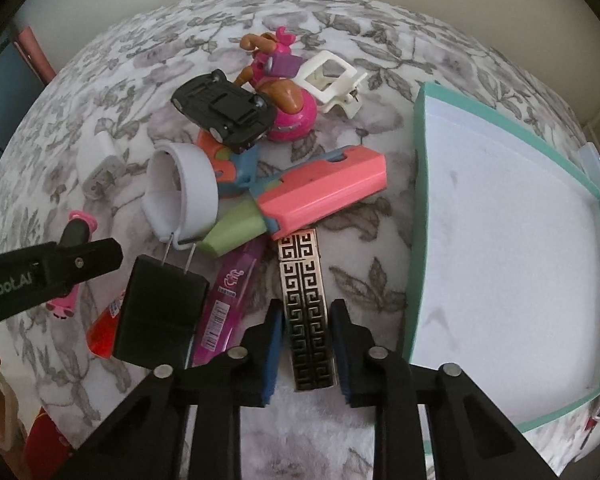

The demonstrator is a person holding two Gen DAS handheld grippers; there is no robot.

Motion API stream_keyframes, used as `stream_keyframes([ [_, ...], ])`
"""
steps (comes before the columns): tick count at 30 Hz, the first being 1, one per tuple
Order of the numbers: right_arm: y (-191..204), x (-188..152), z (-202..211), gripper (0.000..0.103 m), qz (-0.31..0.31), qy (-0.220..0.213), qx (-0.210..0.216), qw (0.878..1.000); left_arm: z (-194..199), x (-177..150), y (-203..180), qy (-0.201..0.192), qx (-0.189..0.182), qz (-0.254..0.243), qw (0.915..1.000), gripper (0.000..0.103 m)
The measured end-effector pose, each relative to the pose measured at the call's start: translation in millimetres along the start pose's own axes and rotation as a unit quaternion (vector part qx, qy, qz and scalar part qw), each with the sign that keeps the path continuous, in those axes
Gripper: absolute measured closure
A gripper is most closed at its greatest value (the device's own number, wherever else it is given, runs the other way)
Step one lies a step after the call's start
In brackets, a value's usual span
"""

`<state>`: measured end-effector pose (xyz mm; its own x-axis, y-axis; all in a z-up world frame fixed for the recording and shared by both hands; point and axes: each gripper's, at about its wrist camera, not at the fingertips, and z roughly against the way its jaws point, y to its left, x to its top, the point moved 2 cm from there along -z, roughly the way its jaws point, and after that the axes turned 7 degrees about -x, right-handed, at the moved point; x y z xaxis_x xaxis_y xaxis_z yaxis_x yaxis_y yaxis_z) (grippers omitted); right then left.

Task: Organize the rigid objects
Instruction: 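Close the right gripper on the gold patterned box and lift it, then carry the pink band and gold box into the tray with both grippers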

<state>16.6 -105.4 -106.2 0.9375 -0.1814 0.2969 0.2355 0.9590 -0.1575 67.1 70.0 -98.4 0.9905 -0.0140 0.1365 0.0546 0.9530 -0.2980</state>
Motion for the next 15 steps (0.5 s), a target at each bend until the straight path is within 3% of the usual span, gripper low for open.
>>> stream_keyframes([
  [15,-18.3,-9.5,9.2,0.081,-0.027,0.003,0.041,0.999,6.0,-1.8,-17.9,-0.023,0.009,-0.016,0.9996,0.051],
])
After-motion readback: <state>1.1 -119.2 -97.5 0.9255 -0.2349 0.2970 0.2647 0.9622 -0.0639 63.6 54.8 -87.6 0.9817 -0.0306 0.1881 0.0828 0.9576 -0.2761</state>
